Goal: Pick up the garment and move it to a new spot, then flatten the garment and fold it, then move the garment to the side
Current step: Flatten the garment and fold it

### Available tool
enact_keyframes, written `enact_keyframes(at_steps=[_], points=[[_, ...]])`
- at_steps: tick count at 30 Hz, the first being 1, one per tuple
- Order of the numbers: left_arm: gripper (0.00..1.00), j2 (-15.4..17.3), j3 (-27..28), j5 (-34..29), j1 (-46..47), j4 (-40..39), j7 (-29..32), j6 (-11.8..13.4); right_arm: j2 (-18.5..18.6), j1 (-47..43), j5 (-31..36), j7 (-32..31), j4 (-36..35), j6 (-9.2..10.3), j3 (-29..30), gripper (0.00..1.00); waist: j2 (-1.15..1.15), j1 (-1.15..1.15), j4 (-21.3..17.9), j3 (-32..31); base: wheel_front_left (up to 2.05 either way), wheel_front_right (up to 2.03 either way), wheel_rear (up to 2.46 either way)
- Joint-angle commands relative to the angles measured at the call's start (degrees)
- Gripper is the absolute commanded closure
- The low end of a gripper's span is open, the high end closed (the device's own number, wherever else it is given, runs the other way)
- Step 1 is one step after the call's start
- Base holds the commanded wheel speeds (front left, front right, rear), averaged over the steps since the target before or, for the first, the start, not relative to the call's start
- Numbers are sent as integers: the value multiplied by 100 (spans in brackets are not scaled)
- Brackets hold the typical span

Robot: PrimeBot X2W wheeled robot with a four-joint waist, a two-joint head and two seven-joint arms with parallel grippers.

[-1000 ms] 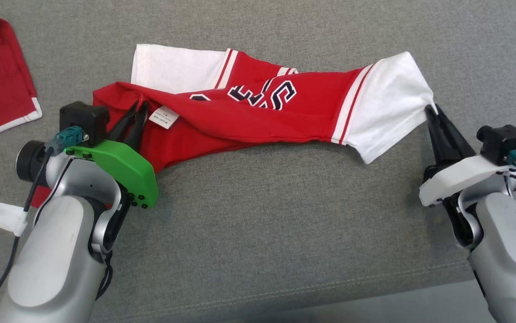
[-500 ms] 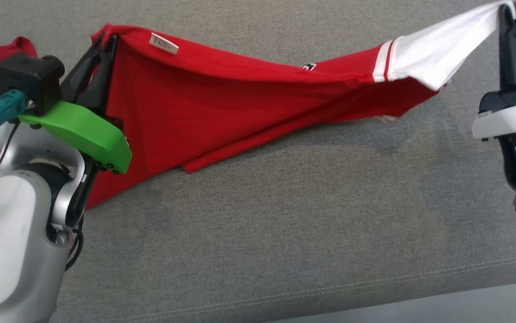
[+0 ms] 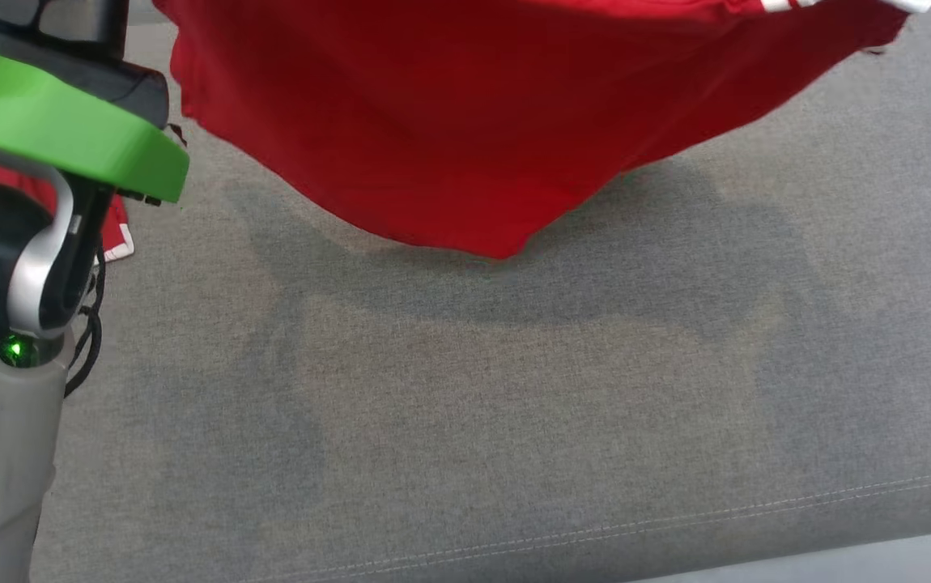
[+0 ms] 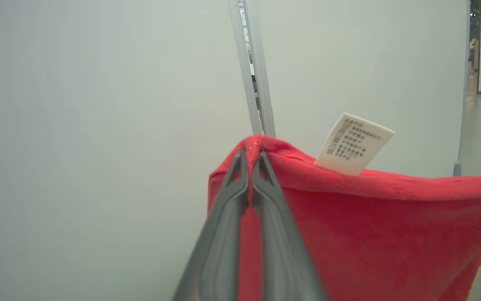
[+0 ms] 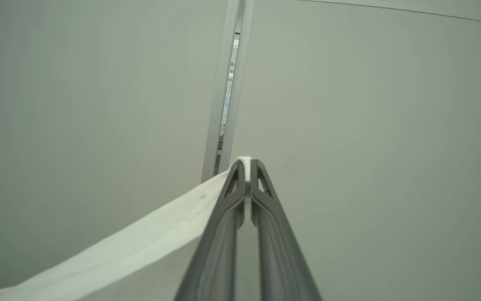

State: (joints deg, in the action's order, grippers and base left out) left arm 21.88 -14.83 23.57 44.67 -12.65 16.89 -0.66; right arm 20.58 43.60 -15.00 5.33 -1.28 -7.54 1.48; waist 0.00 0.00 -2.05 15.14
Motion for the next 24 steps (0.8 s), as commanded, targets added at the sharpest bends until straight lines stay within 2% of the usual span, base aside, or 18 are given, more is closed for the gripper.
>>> enact_keyframes(at_steps=[1,12,18,24], points=[[100,18,33,-73,138,-19,4,26,37,128,11,-28,-88,10,14,100,0,0,-30,-100,0,0,0],[100,33,52,-92,479,-173,150,124,147,639,-122,-419,-298,9,-157,100,0,0,-72,-232,0,0,0],[100,-137,-36,130,670,264,226,71,197,905,-345,-406,185,10,-357,100,0,0,-61,-115,0,0,0],[100,-363,-88,305,1294,1331,167,-62,203,1606,-520,-221,1112,9,-670,100,0,0,-47,130,0,0,0]])
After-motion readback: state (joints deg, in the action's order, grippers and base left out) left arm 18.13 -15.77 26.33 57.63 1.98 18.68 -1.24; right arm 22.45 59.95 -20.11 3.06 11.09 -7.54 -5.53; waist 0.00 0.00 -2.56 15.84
